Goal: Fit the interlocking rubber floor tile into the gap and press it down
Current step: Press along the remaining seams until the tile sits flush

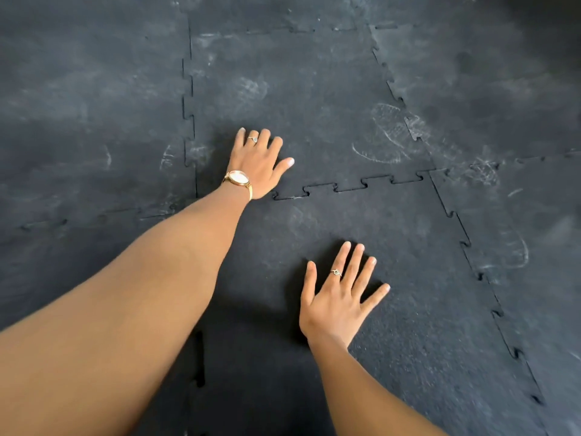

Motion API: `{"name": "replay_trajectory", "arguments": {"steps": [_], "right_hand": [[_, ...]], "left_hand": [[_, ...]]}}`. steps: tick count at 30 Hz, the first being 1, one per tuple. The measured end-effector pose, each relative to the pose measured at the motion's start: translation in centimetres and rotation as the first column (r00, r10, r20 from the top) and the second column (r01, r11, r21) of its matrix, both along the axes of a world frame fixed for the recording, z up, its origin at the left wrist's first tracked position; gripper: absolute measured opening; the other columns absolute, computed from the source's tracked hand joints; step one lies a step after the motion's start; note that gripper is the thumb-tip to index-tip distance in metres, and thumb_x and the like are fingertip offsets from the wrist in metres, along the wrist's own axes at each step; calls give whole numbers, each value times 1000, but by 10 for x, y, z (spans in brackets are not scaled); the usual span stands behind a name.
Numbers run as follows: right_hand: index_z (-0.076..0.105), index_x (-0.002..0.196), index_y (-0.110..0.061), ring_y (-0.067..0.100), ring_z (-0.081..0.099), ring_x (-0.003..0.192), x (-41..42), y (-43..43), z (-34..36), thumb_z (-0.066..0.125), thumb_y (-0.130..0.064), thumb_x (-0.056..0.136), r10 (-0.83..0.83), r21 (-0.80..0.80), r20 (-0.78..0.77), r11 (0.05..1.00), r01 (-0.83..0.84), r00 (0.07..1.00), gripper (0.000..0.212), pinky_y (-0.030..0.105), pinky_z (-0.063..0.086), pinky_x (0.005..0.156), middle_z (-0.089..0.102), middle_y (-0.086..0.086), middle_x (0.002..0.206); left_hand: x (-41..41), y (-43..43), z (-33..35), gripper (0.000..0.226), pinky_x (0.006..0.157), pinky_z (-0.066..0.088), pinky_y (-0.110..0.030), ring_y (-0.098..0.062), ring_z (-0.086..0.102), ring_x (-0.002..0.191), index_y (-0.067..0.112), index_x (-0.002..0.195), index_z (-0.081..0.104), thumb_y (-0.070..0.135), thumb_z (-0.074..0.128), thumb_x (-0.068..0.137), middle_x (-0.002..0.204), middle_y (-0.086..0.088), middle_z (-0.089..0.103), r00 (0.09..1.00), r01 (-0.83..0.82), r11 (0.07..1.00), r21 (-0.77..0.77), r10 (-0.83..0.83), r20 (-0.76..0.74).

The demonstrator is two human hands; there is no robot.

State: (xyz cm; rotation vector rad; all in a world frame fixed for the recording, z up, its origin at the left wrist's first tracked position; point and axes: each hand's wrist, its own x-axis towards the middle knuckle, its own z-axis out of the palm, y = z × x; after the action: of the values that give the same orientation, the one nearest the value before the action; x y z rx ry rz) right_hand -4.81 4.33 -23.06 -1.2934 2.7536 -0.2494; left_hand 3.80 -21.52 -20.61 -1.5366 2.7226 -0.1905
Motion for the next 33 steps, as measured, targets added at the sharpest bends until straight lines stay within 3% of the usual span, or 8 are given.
{"name": "replay_trajectory", "arguments": {"steps": [3,5,8,10,18,23,27,33], "right_hand": [[18,156,-16,29,10,151,0,0,0,23,-58,97,-14,-26,6,1000,14,1000,73,64,2,117,17,5,164],[19,155,-16,29,9,151,0,-2,1,22,-59,97,-15,-22,-5,1000,15,1000,73,63,2,118,16,5,164],[18,156,-16,29,7,151,1,-2,2,21,-58,97,-15,-11,10,1000,15,1000,72,63,0,118,15,4,164],[18,156,-16,29,7,151,1,-1,1,22,-58,97,-13,-13,1,1000,14,1000,72,63,1,118,15,4,164],[19,155,-15,29,10,151,0,-2,2,21,-59,96,-9,-9,17,1000,10,1000,73,65,6,116,19,5,163],[18,155,-15,30,8,151,-1,-2,1,17,-59,97,-7,-6,7,1000,7,1000,73,65,5,117,17,6,163],[22,154,-13,30,14,150,-1,3,-2,22,-57,96,1,-54,-15,999,-2,1000,73,64,7,117,21,7,162],[30,151,-5,35,20,148,54,-20,10,29,-32,94,-151,-51,124,986,158,981,63,71,7,113,27,18,159]], "left_hand": [[-11,0,18,68,114,24,-55,-38,56,110,11,128,53,56,12,98,118,-15,61,970,-74,997,-37,63,-234],[-15,9,14,62,118,18,-53,-36,44,132,12,142,44,51,19,100,138,-16,52,896,-114,992,-55,78,-437],[-10,29,-10,76,122,4,-49,-36,0,150,10,155,7,58,21,98,161,-23,2,949,-73,990,121,106,-296],[-10,27,-17,79,123,-1,-44,-32,-10,150,13,155,-5,60,19,97,161,-21,-10,965,-62,981,182,106,-241],[-14,36,-3,69,122,-5,-43,-28,-8,150,10,155,1,50,15,101,162,-16,-5,986,-53,983,176,79,-148],[14,98,-10,82,123,-2,-40,-25,-4,151,7,154,3,60,-5,92,163,-13,1,992,-22,973,231,50,-117],[25,113,-14,90,123,5,-44,-27,-1,151,-1,153,3,66,7,92,161,-18,0,969,-185,971,153,206,-133],[23,109,-9,89,123,1,-45,-28,-4,151,2,153,1,65,2,90,162,-16,-1,975,-165,967,194,190,-115]]}}
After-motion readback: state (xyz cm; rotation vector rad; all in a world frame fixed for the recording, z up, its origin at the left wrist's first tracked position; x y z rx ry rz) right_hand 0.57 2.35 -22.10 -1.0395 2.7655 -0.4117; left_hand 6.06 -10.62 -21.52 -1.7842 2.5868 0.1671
